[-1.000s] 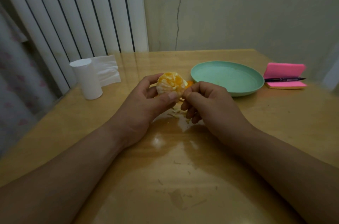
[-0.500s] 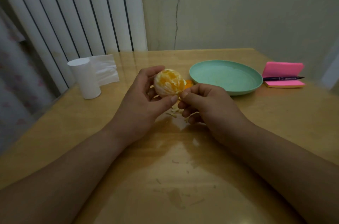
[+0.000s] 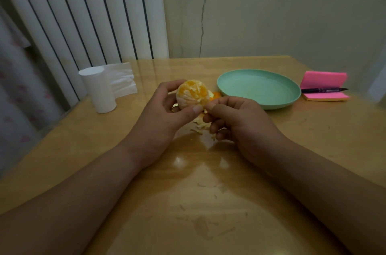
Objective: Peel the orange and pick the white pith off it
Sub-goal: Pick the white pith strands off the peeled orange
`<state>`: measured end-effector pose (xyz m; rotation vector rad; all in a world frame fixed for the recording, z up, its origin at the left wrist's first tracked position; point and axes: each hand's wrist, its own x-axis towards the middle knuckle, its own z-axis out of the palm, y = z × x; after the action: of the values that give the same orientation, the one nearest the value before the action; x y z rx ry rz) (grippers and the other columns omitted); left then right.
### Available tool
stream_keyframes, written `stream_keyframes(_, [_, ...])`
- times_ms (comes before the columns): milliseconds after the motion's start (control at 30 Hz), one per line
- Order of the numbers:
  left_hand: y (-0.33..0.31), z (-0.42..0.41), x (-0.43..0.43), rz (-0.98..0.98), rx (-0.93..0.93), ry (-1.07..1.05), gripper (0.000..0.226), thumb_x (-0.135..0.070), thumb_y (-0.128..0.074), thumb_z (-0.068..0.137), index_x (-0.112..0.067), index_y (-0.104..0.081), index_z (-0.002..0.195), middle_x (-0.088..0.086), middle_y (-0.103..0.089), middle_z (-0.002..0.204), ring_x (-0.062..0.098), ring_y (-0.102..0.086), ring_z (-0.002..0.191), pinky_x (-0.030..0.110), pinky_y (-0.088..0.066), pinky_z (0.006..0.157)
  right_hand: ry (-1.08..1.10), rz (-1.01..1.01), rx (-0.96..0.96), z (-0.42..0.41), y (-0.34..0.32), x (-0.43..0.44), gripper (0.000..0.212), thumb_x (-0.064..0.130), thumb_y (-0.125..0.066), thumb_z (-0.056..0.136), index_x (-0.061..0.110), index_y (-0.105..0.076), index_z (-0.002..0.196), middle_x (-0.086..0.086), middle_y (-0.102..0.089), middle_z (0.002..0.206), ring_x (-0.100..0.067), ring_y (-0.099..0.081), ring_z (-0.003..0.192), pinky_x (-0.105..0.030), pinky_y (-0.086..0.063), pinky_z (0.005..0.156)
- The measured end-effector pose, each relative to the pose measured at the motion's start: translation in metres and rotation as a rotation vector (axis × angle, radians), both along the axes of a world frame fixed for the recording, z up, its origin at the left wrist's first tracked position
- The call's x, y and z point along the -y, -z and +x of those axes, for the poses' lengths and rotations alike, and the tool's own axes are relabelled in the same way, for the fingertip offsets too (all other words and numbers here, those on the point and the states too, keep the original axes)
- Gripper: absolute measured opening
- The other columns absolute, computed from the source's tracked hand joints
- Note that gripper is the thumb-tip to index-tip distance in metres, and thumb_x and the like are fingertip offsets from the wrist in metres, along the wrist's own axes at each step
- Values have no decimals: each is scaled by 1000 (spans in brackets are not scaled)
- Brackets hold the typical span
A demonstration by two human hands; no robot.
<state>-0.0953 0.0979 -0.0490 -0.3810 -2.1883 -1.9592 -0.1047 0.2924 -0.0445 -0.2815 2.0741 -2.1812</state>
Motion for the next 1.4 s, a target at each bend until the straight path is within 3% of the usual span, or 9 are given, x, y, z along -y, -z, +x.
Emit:
stream_keyframes(133, [0,1,-1,-12,-9,-2,62,-11,-81,91,-23,-51,145,-2,-73,128,10,-72,116,20,-57,91,22,51,-8,1,-1,0,13,20,-71,100,8,-74,102,-7,-77,85,-17,-65,67,-28,-52,56])
stream_keyframes(300, [4,0,-2,-91,-63,-10,67,-8,-83,89,-22,-49,145,-1,-68,135,14,-70,121,32,-59,100,64,126,2,3,-3,1,11,17,-69,100,8,-71,95,-4,-75,77,-14,-64,60,-29,-51,55])
stream_keyframes(467, [3,3,-6,-113,-77,-3,68,-6,-82,90,-21,-48,146,1,-66,136,14,-69,123,31,-59,100,93,128,9,5,-4,3,12,17,-68,97,12,-64,86,-4,-68,69,-14,-54,54,-29,-41,49])
stream_keyframes(633, [1,6,-8,-48,-5,8,64,-12,-81,91,-26,-50,145,-4,-72,130,8,-72,116,23,-59,94,87,35,6,5,-4,4,18,12,-66,95,17,-58,80,-6,-60,67,-14,-45,52,-28,-34,47])
stream_keyframes(833, [3,1,-6,112,126,74,68,-18,-85,86,-22,-51,144,5,-75,130,24,-72,123,48,-54,110,73,29,-26,5,-4,3,21,12,-66,95,20,-59,76,-6,-60,68,-14,-46,55,-28,-36,51])
stream_keyframes(1133, [-1,-1,-8,360,232,179,65,-10,-74,86,-9,-49,145,14,-76,128,30,-72,122,37,-61,100,78,47,-56,2,-4,1,15,11,-66,94,16,-60,81,-5,-60,67,-15,-47,55,-27,-37,50])
stream_keyframes(1400, [0,-3,-4,319,203,136,65,-12,-75,86,-12,-49,145,12,-74,132,28,-70,125,39,-59,104,74,89,-136,2,-2,-2,12,20,-68,101,11,-69,91,-5,-72,76,-18,-59,62,-31,-45,54])
